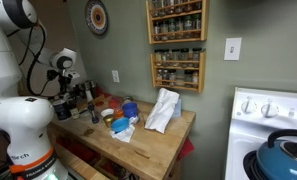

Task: Close the lid of the brown tube bottle on the counter top

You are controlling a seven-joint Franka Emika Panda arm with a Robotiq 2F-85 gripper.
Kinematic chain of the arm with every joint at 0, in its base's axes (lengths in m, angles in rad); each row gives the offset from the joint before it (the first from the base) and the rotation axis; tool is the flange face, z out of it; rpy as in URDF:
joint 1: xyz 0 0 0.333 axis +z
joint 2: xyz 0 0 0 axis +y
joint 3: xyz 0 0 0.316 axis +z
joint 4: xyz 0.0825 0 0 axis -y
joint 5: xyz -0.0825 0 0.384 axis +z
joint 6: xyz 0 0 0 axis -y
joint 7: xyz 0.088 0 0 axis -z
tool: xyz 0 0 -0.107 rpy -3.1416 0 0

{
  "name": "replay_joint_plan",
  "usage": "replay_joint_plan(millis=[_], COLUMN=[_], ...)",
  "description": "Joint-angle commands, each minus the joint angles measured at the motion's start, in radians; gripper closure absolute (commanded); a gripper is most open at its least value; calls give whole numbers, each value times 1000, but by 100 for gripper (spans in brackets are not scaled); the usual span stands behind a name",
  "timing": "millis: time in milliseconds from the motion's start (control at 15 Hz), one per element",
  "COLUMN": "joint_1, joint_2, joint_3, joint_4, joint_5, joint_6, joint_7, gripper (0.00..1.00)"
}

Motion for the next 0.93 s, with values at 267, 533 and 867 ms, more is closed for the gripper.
replay_joint_plan(millis=[267,533,867], joint_1=[8,12,18], joint_2=[13,29,39], joint_3=[6,8,8], joint_4=[-30,-23,-15], joint_5=[-43,-58,-81], joint_6=[75,70,76], joint_7=[18,38,91], gripper=[100,100,100])
